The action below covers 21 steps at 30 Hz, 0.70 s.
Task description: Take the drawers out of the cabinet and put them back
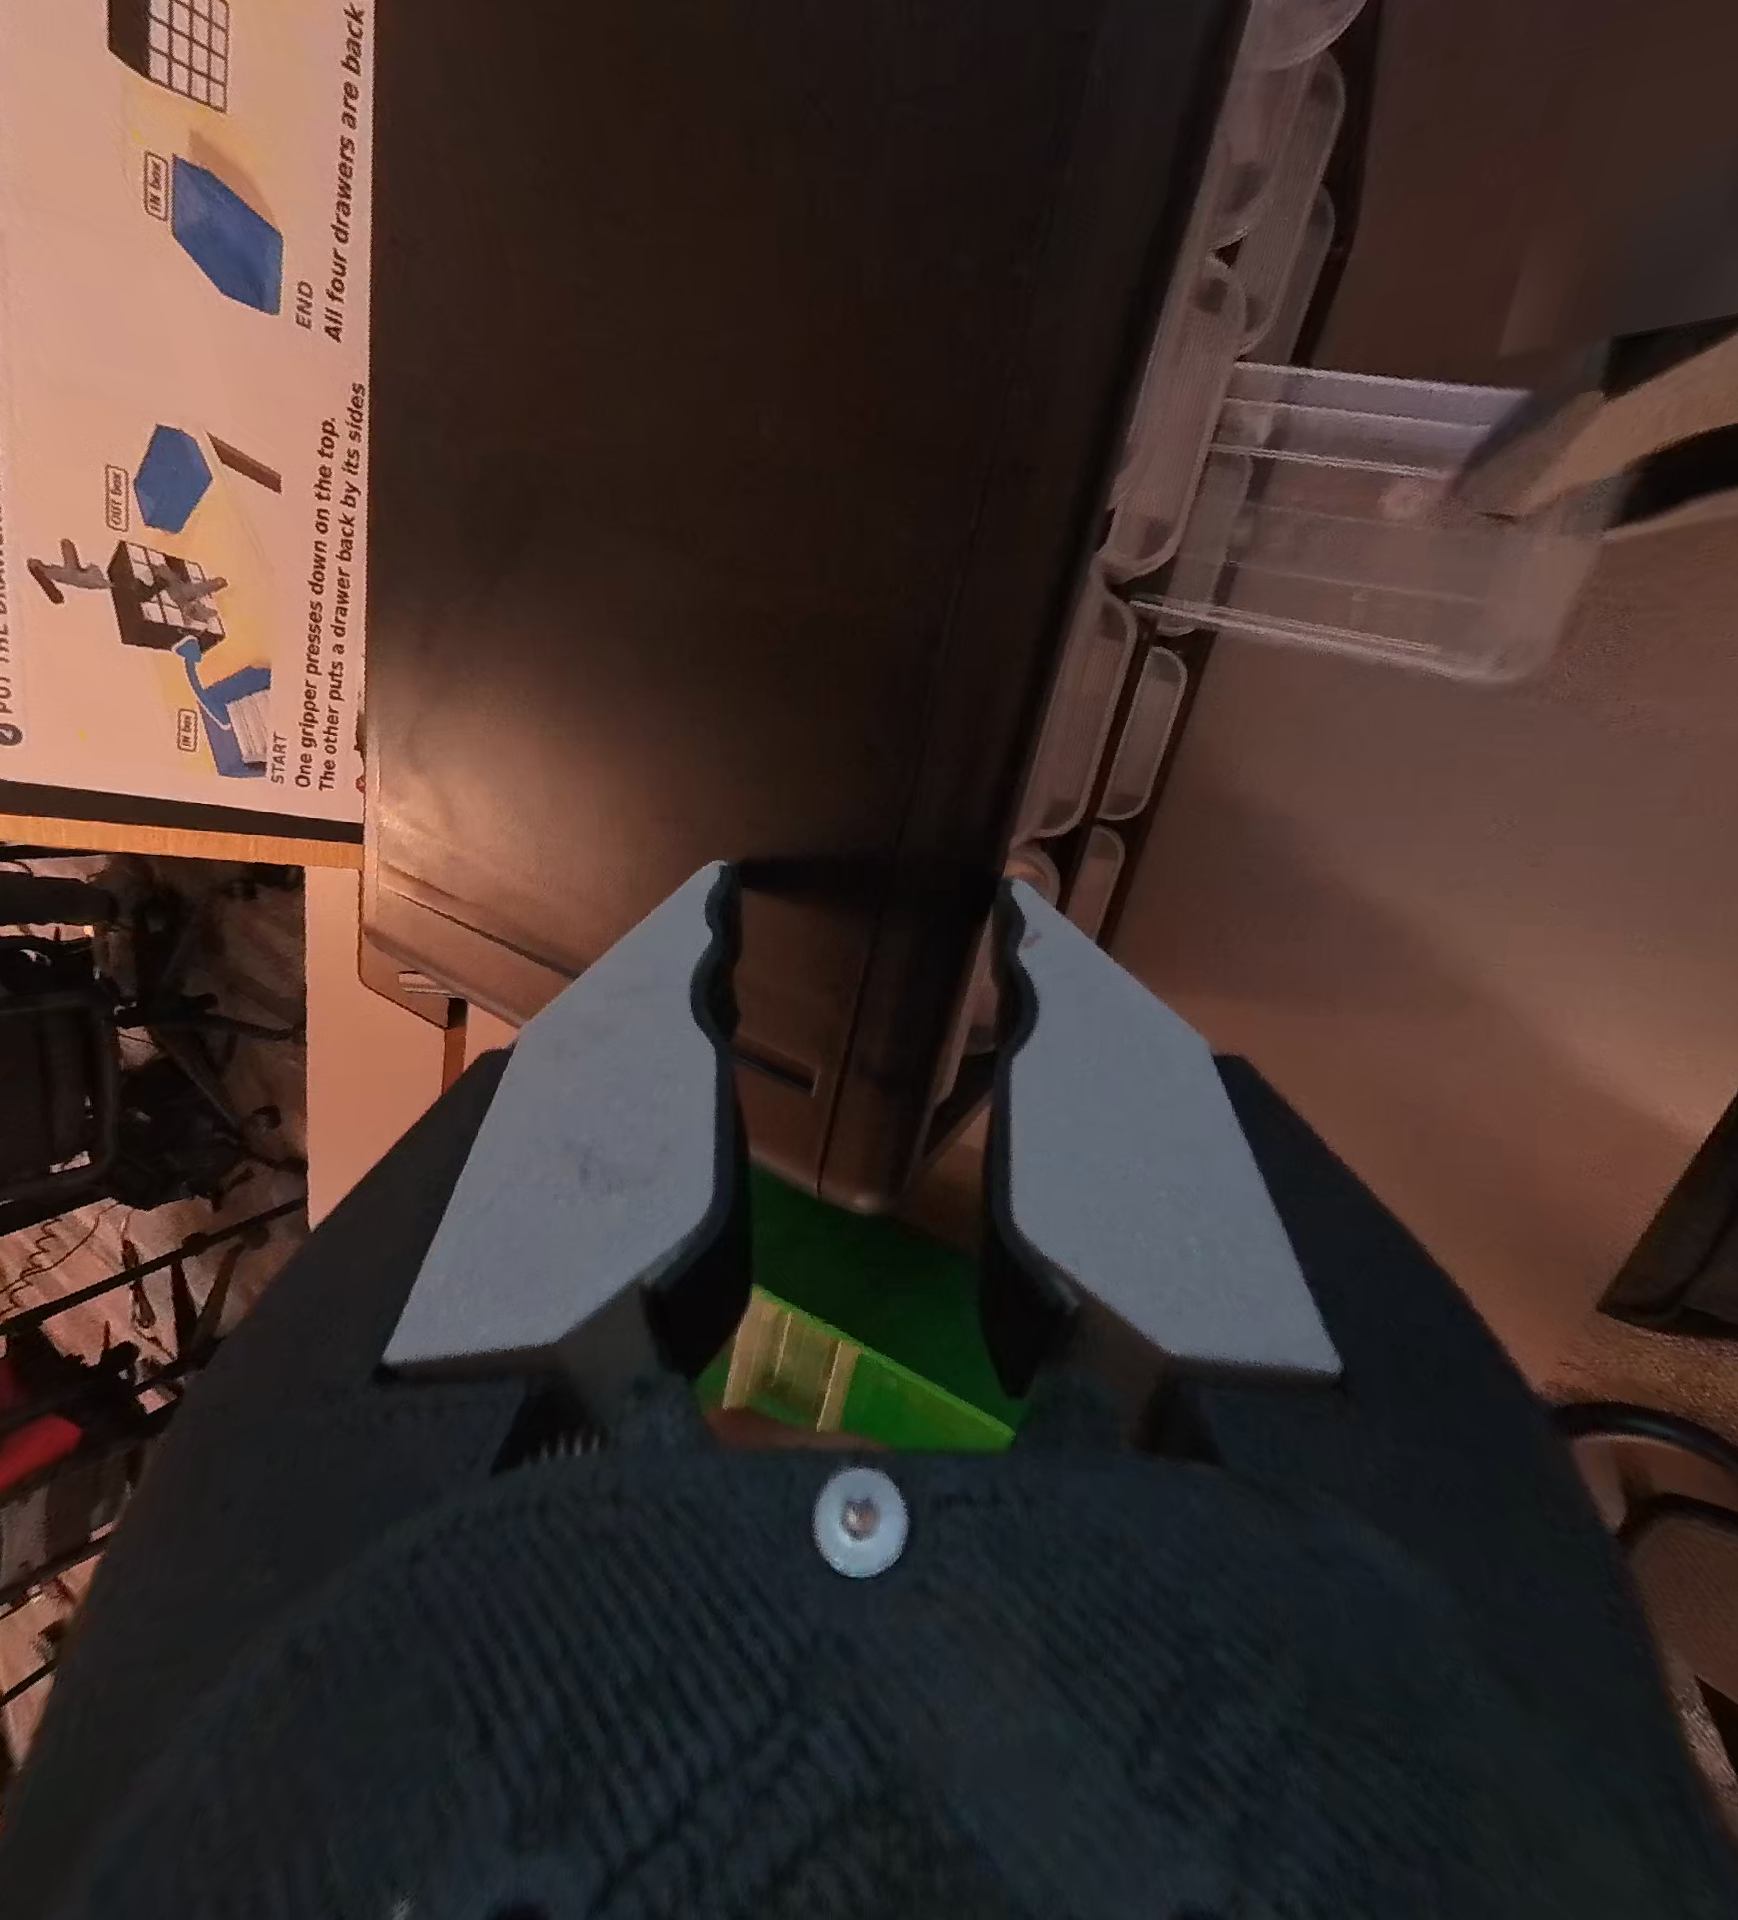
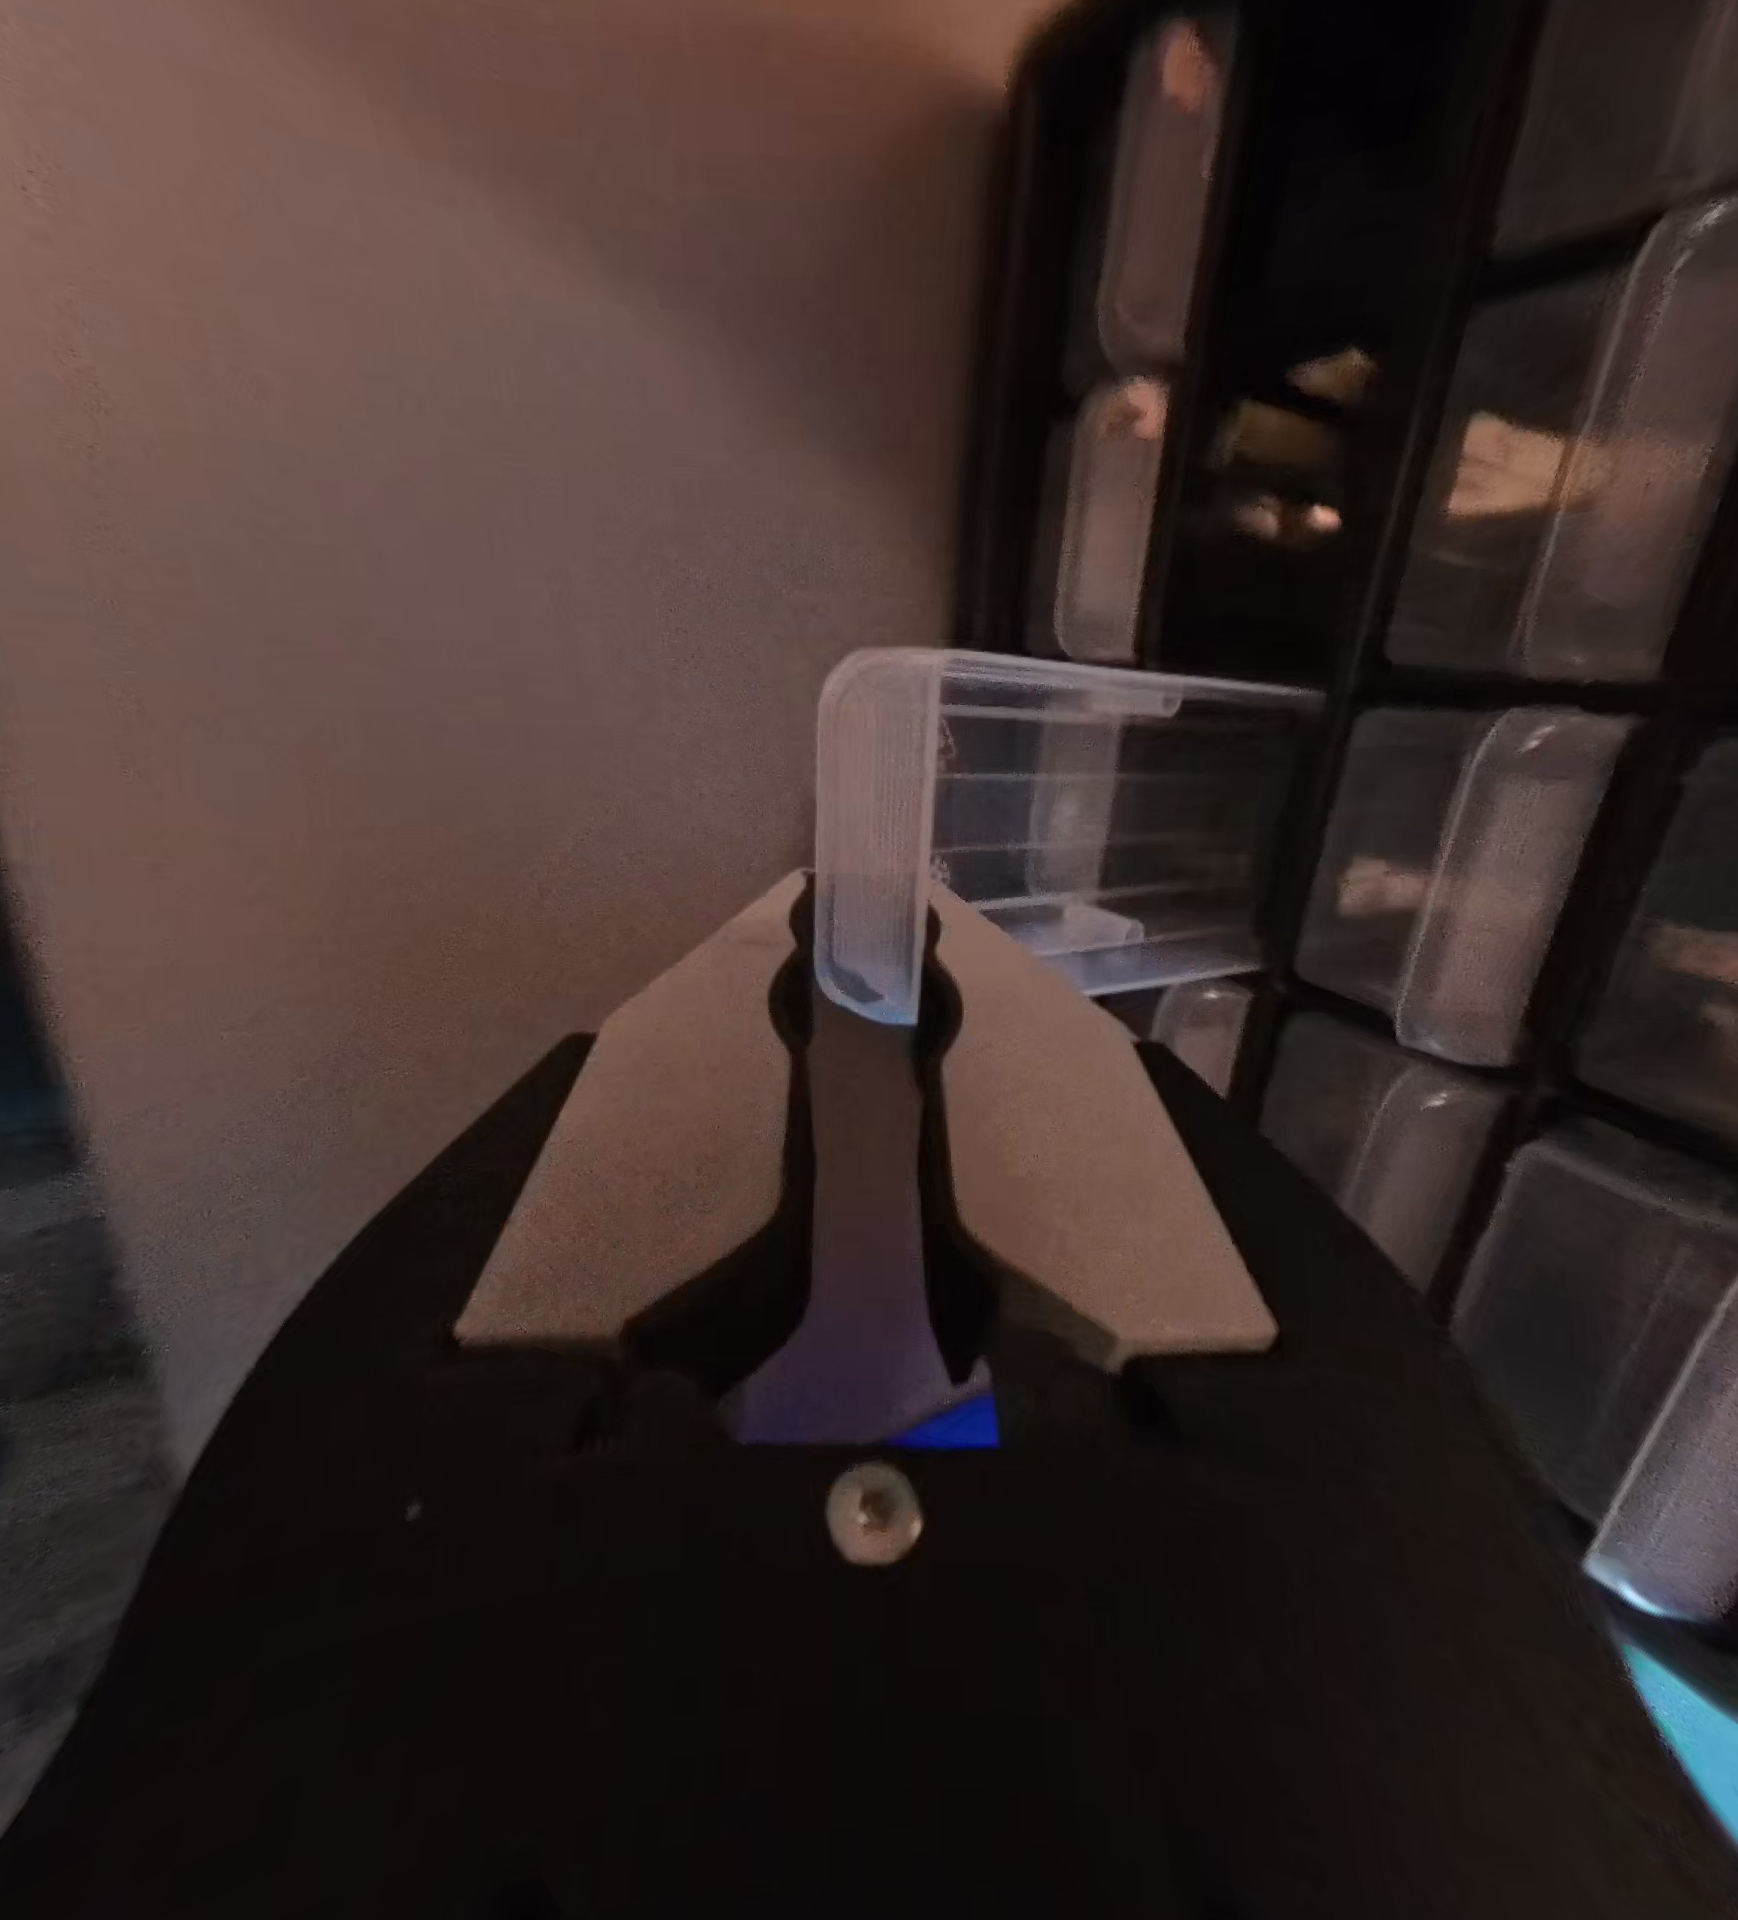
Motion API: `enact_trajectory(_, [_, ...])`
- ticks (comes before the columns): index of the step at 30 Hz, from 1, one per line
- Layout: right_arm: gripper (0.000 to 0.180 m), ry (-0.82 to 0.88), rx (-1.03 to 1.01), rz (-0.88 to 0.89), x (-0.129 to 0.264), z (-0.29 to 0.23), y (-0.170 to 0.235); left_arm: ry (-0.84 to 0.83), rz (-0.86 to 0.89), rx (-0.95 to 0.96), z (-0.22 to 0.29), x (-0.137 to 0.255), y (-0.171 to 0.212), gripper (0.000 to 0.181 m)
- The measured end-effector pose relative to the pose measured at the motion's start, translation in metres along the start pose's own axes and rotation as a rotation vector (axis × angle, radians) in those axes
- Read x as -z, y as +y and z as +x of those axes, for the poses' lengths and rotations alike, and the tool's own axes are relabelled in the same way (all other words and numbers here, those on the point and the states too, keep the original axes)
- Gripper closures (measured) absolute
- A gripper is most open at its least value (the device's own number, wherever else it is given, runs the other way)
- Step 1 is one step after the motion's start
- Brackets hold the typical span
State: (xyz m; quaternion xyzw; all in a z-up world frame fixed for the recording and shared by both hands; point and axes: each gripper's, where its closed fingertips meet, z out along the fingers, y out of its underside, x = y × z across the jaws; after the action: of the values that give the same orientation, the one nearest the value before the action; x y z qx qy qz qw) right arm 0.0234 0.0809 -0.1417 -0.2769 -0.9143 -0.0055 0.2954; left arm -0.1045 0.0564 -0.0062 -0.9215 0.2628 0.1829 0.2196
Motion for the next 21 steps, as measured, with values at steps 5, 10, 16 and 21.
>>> enact_trajectory(5, [0.156, 0.225, -0.077, -0.038, -0.013, 0.040, 0.007, -0.012, -0.010, -0.005, 0.000, 0.000, 0.000, 0.133])
enact_trajectory(10, [0.155, 0.302, -0.105, 0.012, -0.006, 0.045, 0.005, -0.015, -0.019, -0.006, 0.000, -0.001, 0.000, 0.133])
enact_trajectory(16, [0.160, 0.173, -0.103, 0.194, 0.020, 0.018, -0.017, -0.013, -0.026, -0.011, 0.000, -0.001, 0.000, 0.133])
enact_trajectory(21, [0.177, 0.203, -0.177, 0.261, 0.026, 0.030, -0.019, -0.019, -0.026, -0.004, 0.000, -0.001, 0.000, 0.133])
